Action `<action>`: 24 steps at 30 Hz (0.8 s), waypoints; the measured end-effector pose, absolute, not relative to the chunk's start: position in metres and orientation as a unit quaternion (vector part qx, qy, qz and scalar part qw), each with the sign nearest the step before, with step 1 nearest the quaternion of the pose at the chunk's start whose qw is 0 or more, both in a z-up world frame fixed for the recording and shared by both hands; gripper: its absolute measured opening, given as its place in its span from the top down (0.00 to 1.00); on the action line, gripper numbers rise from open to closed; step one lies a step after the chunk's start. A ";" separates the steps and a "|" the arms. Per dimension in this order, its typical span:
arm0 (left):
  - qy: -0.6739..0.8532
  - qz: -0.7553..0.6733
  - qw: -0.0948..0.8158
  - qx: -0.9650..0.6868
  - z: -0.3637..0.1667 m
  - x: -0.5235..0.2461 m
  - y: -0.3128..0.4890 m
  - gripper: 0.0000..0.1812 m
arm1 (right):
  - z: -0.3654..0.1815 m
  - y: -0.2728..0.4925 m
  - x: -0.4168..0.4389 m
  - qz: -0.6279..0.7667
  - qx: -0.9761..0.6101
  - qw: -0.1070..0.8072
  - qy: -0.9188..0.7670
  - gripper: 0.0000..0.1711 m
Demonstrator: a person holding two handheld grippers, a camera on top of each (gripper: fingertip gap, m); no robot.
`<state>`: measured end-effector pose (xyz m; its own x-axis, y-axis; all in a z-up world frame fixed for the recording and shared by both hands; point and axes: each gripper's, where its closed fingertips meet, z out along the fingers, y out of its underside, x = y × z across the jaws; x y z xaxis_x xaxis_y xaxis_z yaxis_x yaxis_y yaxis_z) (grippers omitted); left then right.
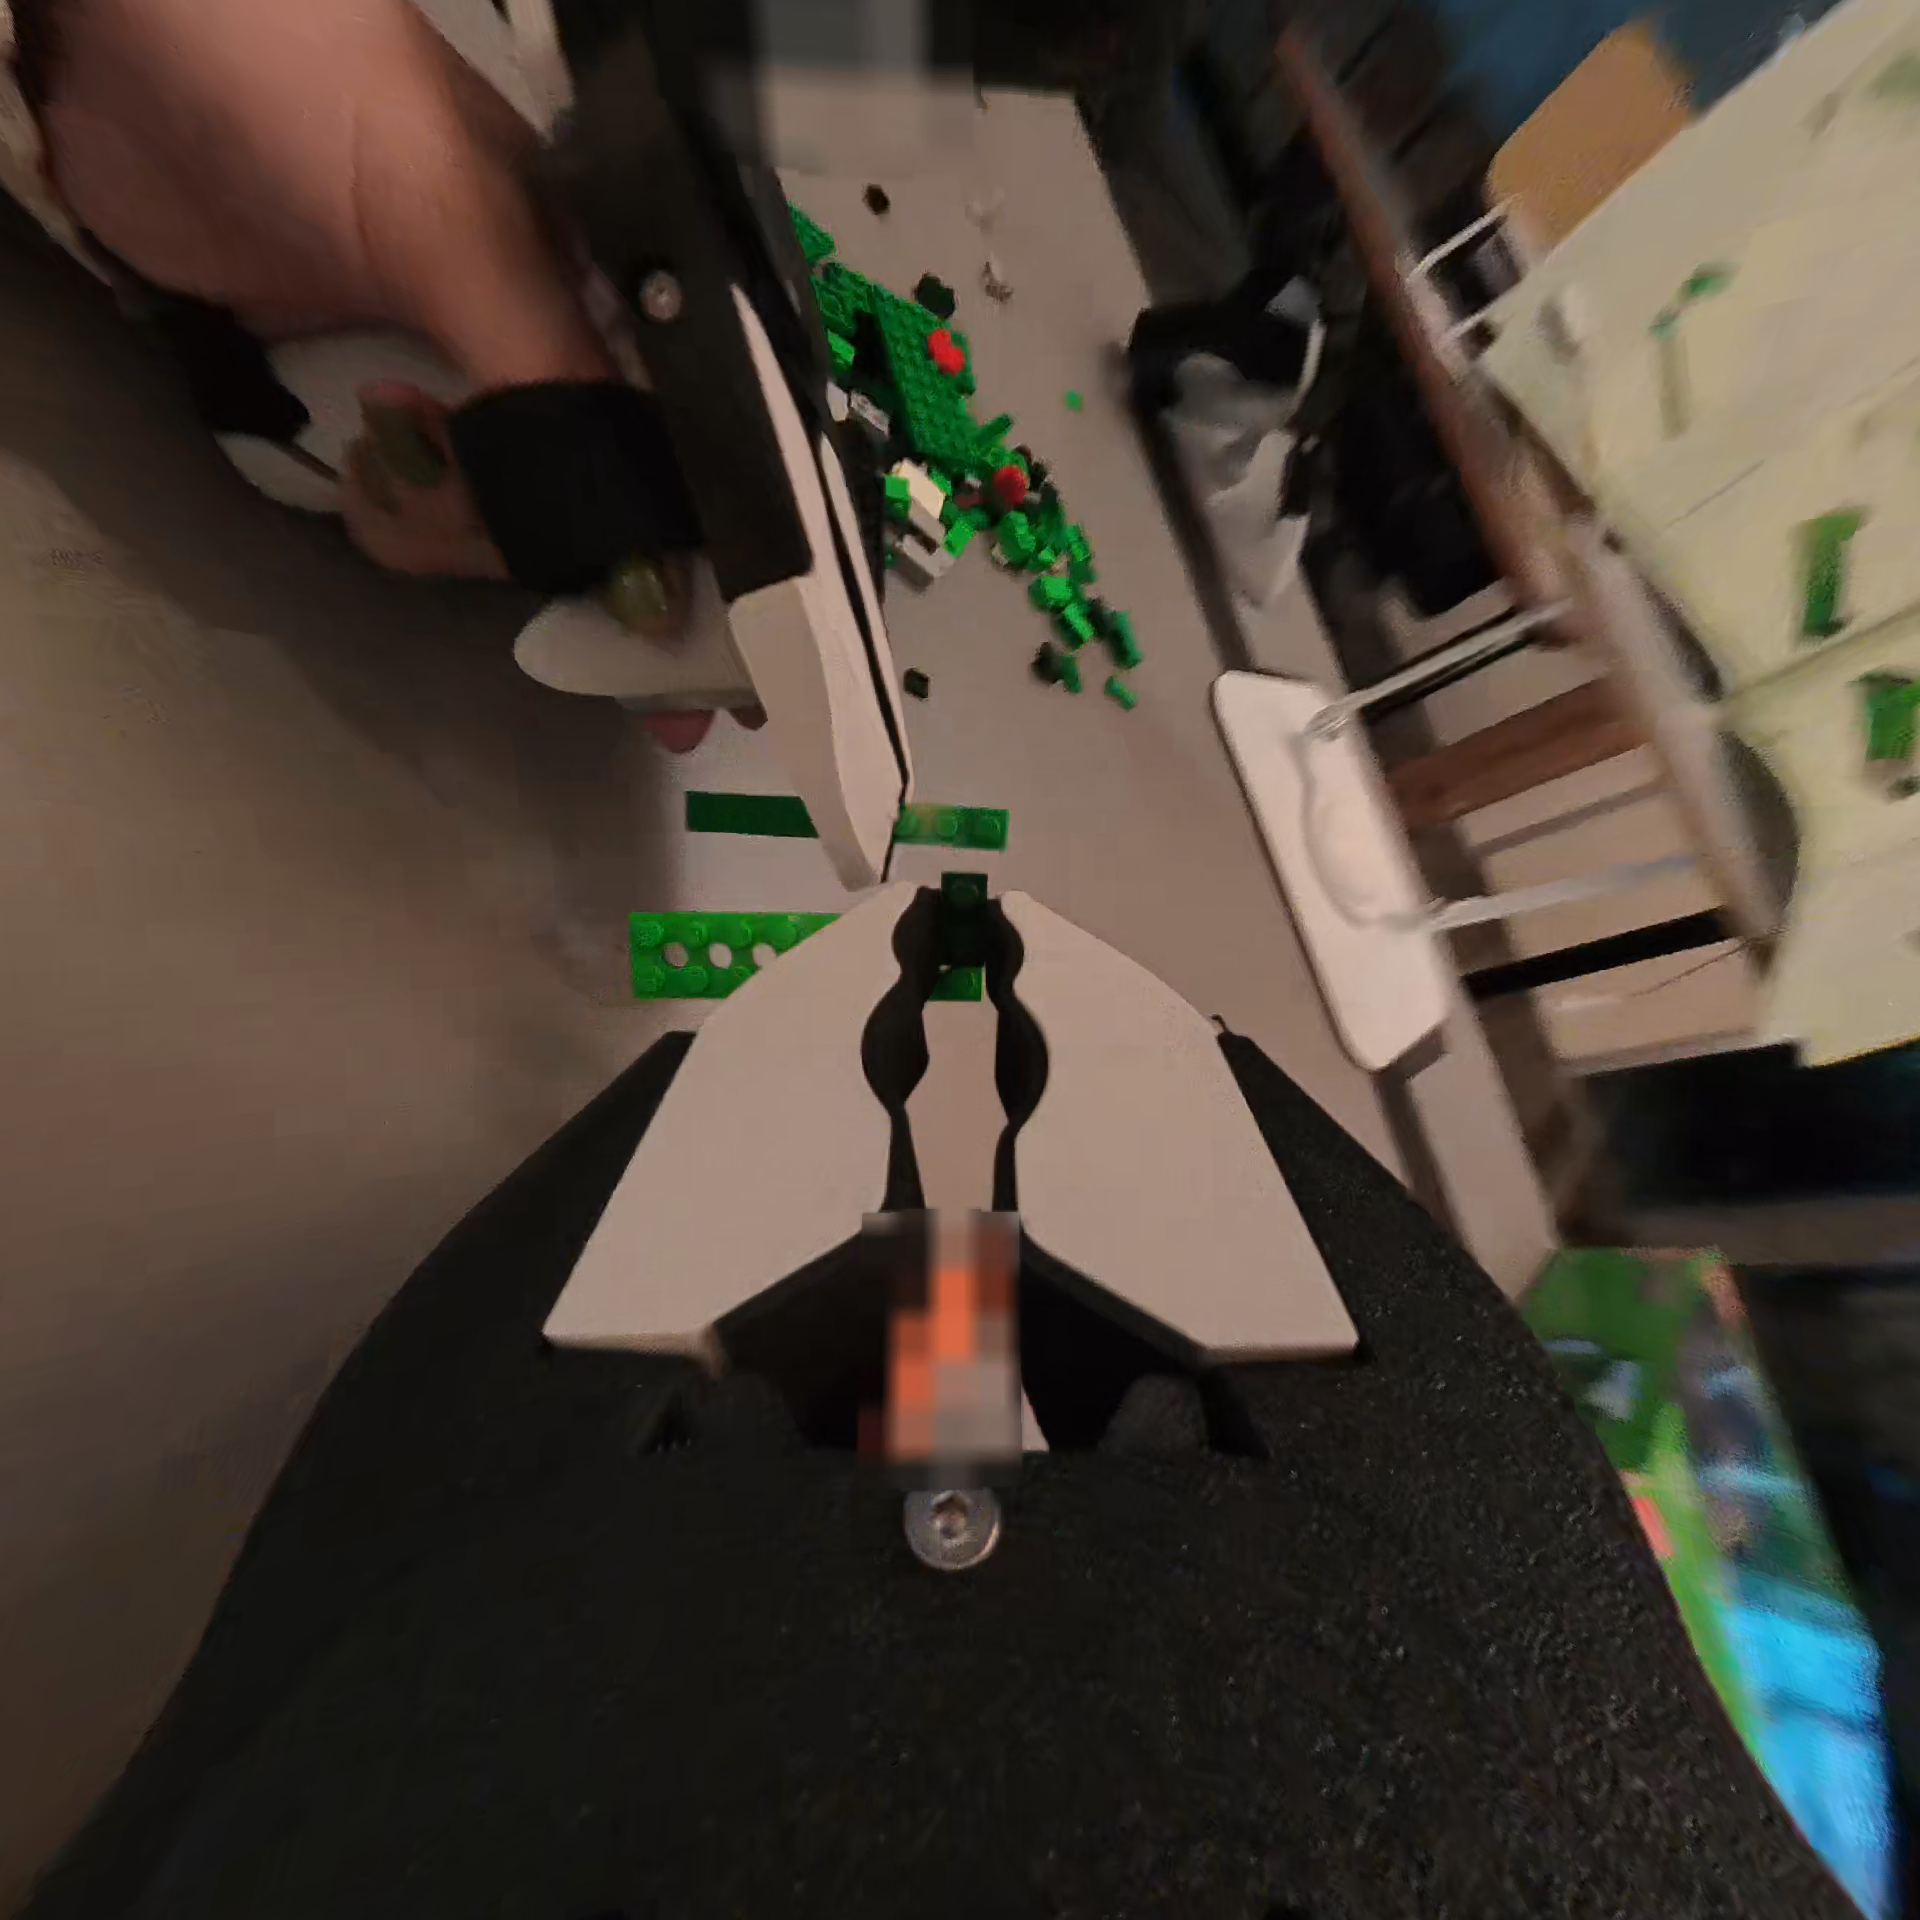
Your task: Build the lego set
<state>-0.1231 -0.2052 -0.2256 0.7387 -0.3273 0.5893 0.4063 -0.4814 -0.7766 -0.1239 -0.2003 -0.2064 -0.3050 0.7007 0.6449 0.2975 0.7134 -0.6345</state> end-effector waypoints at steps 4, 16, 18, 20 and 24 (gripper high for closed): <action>-0.039 -0.378 0.523 -0.763 -0.220 -0.120 -0.206 0.98 | -0.198 -0.204 -0.125 0.166 -0.255 0.570 -0.763 0.95; 0.021 -0.324 0.547 -0.771 -0.220 -0.110 -0.208 0.98 | -0.196 -0.203 -0.124 0.125 -0.210 0.610 -0.753 0.95; 0.029 -0.313 0.549 -0.774 -0.221 -0.109 -0.208 0.98 | -0.197 -0.203 -0.124 0.129 -0.211 0.605 -0.757 0.95; 0.033 -0.309 0.554 -0.772 -0.220 -0.108 -0.209 0.98 | -0.196 -0.203 -0.123 0.136 -0.214 0.604 -0.756 0.95; 0.041 -0.292 0.569 -0.768 -0.216 -0.108 -0.209 0.98 | -0.193 -0.204 -0.122 0.148 -0.215 0.607 -0.751 0.95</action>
<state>-0.1080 -0.2087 -0.2164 0.8266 -0.3945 0.4014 0.2692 -0.3491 -0.8976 -0.1218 -0.2041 -0.1929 -0.1712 0.5028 0.8473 0.1444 0.8635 -0.4832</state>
